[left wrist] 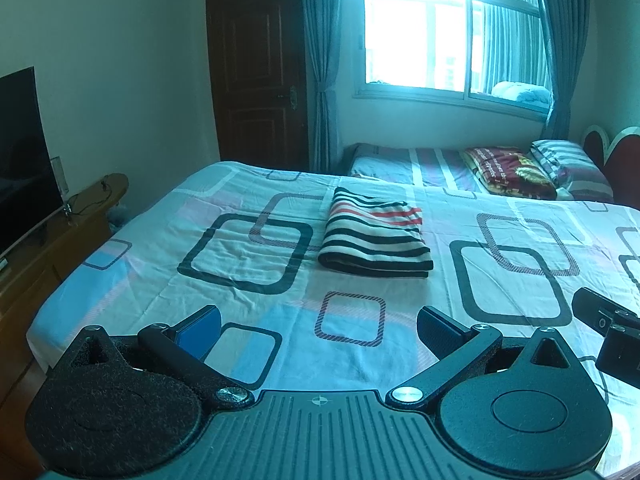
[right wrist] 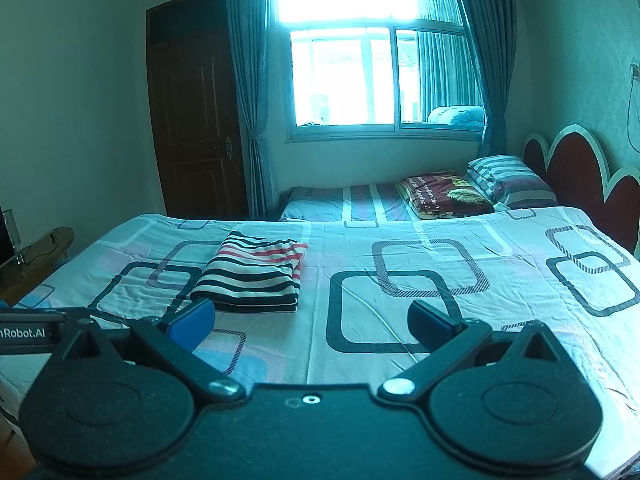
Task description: Fold small clothes
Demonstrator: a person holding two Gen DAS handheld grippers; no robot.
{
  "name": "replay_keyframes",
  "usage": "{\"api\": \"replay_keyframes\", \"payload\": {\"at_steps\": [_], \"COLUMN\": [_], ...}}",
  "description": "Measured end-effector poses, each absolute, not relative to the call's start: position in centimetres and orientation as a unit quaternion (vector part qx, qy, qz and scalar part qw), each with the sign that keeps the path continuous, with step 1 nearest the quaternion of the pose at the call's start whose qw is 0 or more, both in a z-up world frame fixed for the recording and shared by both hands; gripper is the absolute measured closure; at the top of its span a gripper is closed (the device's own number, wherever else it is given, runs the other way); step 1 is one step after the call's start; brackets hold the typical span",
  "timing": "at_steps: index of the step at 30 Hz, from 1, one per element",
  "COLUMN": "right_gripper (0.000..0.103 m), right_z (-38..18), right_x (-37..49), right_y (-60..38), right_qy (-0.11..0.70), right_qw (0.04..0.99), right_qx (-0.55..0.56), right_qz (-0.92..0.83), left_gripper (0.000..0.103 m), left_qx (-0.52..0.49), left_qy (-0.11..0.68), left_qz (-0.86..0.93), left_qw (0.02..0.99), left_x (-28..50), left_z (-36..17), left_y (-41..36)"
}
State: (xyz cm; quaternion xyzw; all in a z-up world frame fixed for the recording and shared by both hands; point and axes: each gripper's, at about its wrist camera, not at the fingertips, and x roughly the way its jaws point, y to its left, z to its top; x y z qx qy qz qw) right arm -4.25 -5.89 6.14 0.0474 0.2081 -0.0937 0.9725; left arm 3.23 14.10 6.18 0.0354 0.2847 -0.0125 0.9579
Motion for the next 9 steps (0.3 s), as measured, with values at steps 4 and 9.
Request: {"api": "replay_keyframes", "payload": {"at_steps": [4,9], "right_gripper": [0.001,0.001], "right_z": [5.98,5.57], "right_x": [-3.92,-3.43], "right_y": [-5.86,-5.96], "right_qy": [0.211,0.217], "right_qw": [0.972,0.971], "right_qx": [0.048,0.046], "right_qz": [-0.093,-0.089], "left_gripper": [0.0,0.0], "left_qx": [0.039,0.036], "left_qy": [0.281,0.285], "left_qz": [-0.018,-0.027], "left_qw": [0.959,0.957], "left_x": [3.29,4.09], "left_z": [5.89,5.35], "left_y": [14.03,14.11]}}
